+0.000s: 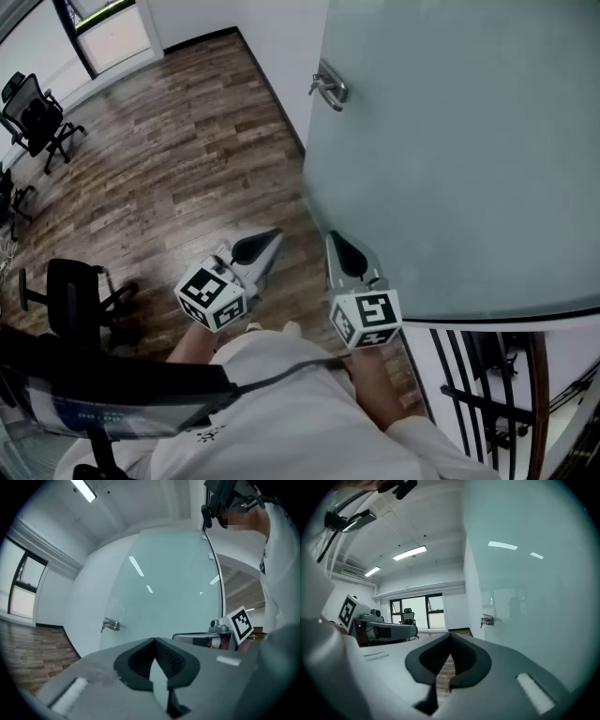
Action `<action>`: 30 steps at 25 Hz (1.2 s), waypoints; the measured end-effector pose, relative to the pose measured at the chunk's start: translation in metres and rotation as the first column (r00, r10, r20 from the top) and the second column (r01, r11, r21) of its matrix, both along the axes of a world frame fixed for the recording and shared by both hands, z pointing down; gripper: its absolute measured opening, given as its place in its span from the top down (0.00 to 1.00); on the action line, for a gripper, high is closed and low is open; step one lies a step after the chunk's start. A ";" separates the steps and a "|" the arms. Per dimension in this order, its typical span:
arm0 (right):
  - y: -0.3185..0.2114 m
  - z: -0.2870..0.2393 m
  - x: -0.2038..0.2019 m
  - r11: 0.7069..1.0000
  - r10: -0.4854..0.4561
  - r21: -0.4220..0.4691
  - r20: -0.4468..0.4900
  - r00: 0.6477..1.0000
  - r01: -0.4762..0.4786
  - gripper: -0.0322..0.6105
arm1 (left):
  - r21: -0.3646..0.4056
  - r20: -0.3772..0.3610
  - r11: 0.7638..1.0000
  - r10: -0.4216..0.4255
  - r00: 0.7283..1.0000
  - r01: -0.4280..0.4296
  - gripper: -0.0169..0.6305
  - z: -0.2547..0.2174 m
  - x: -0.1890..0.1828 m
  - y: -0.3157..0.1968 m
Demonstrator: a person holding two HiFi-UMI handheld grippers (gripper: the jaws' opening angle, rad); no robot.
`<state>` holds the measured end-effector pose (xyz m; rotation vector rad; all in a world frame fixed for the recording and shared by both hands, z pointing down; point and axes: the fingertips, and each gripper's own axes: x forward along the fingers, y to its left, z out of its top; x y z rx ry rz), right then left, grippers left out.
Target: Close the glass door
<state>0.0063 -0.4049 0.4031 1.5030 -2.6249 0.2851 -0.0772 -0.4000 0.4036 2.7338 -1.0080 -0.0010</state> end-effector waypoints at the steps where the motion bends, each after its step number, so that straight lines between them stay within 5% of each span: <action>1: -0.002 0.002 -0.001 1.000 -0.004 -0.001 -0.001 1.000 0.004 0.94 | -0.004 0.004 1.000 0.003 1.000 -0.003 0.96 0.003 0.000 -0.001; 23: 0.002 -0.016 -0.001 0.998 -0.067 0.018 0.039 0.997 0.067 0.93 | -0.016 0.019 1.000 -0.004 1.000 0.004 0.96 -0.004 0.001 0.003; 30: 0.008 -0.006 -0.009 0.994 -0.110 -0.001 -0.011 0.994 0.110 0.93 | -0.016 0.021 1.000 -0.026 0.999 0.026 0.96 -0.001 -0.004 -0.003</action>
